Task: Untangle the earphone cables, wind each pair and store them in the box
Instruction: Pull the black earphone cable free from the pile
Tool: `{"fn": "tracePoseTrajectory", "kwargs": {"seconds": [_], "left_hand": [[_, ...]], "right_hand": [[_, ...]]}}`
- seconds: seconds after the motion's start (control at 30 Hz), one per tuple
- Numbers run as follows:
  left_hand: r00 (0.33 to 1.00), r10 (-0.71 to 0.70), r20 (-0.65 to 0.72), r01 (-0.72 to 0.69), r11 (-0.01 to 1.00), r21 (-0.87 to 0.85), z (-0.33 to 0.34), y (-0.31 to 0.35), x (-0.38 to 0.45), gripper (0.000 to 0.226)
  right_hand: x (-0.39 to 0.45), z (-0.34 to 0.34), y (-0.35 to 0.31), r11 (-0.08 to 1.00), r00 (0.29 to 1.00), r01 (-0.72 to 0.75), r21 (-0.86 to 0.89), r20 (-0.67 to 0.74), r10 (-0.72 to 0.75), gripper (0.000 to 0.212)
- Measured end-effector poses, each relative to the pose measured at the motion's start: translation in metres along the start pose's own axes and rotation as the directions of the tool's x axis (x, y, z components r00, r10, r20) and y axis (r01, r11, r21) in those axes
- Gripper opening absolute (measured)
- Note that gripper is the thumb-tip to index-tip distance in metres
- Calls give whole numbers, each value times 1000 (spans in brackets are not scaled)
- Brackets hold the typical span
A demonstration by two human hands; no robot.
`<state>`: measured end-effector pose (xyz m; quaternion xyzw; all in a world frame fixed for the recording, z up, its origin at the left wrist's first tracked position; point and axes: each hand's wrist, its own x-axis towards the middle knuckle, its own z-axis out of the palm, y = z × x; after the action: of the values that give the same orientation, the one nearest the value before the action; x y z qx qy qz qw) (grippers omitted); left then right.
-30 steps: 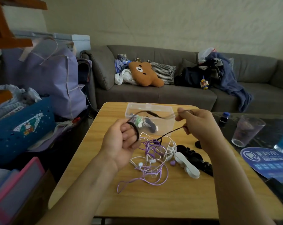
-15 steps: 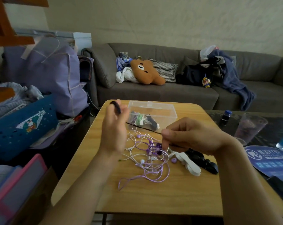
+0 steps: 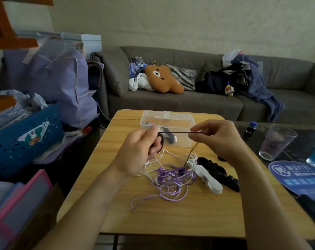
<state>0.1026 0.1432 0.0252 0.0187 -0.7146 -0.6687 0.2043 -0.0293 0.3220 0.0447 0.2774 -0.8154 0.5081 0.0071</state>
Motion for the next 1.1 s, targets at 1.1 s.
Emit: {"fn": "tracePoseTrajectory", "kwargs": {"seconds": [1.1], "left_hand": [[980, 95, -174, -23, 926, 377, 12, -38, 12, 25]], "right_hand": [[-5, 35, -15, 859, 983, -109, 500, 185, 18, 11]]}}
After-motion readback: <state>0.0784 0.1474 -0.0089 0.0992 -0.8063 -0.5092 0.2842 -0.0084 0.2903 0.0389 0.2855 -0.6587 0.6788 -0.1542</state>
